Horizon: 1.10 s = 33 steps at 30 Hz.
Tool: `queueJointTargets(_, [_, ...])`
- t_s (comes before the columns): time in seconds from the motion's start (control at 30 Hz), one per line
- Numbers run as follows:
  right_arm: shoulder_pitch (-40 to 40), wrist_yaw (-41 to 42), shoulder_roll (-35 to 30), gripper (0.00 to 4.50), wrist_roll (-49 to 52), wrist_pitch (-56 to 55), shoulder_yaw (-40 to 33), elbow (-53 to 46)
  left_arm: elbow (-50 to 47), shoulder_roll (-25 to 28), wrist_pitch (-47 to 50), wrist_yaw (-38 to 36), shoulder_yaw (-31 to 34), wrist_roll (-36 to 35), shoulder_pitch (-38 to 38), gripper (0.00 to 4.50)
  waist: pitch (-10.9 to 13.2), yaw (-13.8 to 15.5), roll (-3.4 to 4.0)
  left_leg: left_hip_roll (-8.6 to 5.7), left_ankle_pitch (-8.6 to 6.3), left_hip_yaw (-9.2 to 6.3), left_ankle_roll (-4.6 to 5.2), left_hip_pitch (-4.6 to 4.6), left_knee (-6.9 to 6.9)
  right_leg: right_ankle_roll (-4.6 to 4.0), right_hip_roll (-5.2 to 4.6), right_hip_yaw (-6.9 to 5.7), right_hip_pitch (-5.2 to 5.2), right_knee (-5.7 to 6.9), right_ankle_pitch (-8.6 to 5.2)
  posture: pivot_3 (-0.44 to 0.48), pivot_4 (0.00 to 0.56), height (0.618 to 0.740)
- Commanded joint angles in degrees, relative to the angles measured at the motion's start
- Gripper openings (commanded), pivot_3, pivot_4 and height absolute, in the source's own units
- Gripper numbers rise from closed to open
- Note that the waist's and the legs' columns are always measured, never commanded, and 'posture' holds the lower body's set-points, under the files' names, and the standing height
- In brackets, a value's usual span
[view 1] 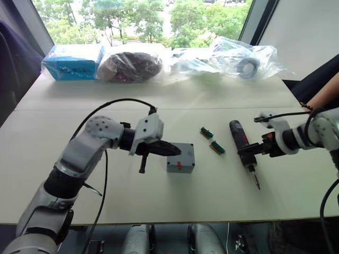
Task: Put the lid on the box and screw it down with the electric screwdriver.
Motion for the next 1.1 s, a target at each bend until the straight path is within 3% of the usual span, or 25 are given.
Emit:
queueJointTargets(0.03, [-2.5,4.0,0.0,4.48,-4.0,-3.7,4.3,3.5,-2.6,0.0,1.1,2.3,1.3,-0.8,0.8,0.0,0.0,-0.1,0.0,-0.01,0.0,0.0,0.0,-0.02,0.01,0.0,0.0,0.0,-0.01,0.0,0.0,0.0,0.15,0.74])
queueJointTargets(0.13, [-3.7,7.3,0.4,4.48,-6.2,-5.5,7.6,5.7,-3.5,0.0,1.8,3.5,1.5,-1.0,1.6,0.0,0.0,-0.1,0.0,-0.01,0.0,0.0,0.0,-0.04,0.03,0.02,0.0,0.0,-0.03,0.0,0.01,0.0,0.15,0.74])
queueJointTargets(0.23, [-4.5,9.6,1.5,3.89,-9.1,-7.4,10.9,8.6,-4.4,-0.3,2.3,5.1,2.0,-1.4,2.7,0.0,0.0,-0.1,0.0,0.0,0.0,-0.02,0.0,-0.04,0.03,0.02,0.02,-0.01,-0.03,0.02,0.01,0.0,0.15,0.74])
queueJointTargets(0.43, [-6.1,13.6,4.2,1.84,-14.8,-10.6,15.3,13.0,-4.5,-1.2,2.9,7.1,1.8,-1.9,2.8,0.0,-0.1,-0.3,-0.11,0.0,0.01,-0.01,-0.01,0.01,0.1,0.03,0.04,-0.02,0.03,0.03,0.02,0.0,0.15,0.74])
queueJointTargets(0.7, [-7.9,16.1,3.8,1.77,-20.3,-13.5,13.8,17.5,-2.6,-1.1,2.5,8.6,2.8,-1.8,3.0,0.0,-0.1,-0.2,-0.2,0.04,0.01,-0.03,-0.02,0.09,0.12,0.02,0.06,-0.02,0.15,0.03,0.02,0.0,0.15,0.74])
queueJointTargets(0.87, [-18.3,10.7,5.9,1.77,-21.3,-24.8,1.0,26.1,2.8,-0.7,2.2,8.1,5.2,-2.4,2.2,0.0,0.2,-0.2,0.38,-0.11,0.06,0.1,-0.09,0.02,0.13,0.05,0.03,0.06,-0.01,0.04,0.19,0.0,0.15,0.74])
queueJointTargets(0.93, [-19.5,5.9,8.3,1.77,-17.5,-28.6,-9.3,23.5,4.8,-0.7,2.4,7.1,5.9,-3.1,1.6,0.0,0.3,-0.2,0.5,-0.13,0.08,0.11,-0.11,-0.14,0.11,0.35,0.04,0.07,-0.2,0.09,0.35,0.0,0.15,0.74])
queueJointTargets(1.03, [-12.0,0.1,16.4,1.77,-5.4,-35.5,-31.4,4.7,8.0,-1.6,3.0,5.8,5.8,-3.9,0.2,0.0,0.3,-0.1,0.49,-0.02,0.29,0.06,-0.47,-0.29,0.0,0.37,0.22,0.03,-0.36,0.07,0.36,0.0,0.15,0.74])
queueJointTargets(1.1, [-4.2,-4.4,23.0,1.77,-0.1,-35.4,-38.9,-10.0,11.3,-1.9,1.0,5.1,4.5,-1.9,-0.7,0.0,0.3,0.1,0.48,0.16,0.33,0.02,-0.54,-0.32,-0.07,0.38,0.43,-0.04,-0.35,0.04,0.35,0.0,0.15,0.74])
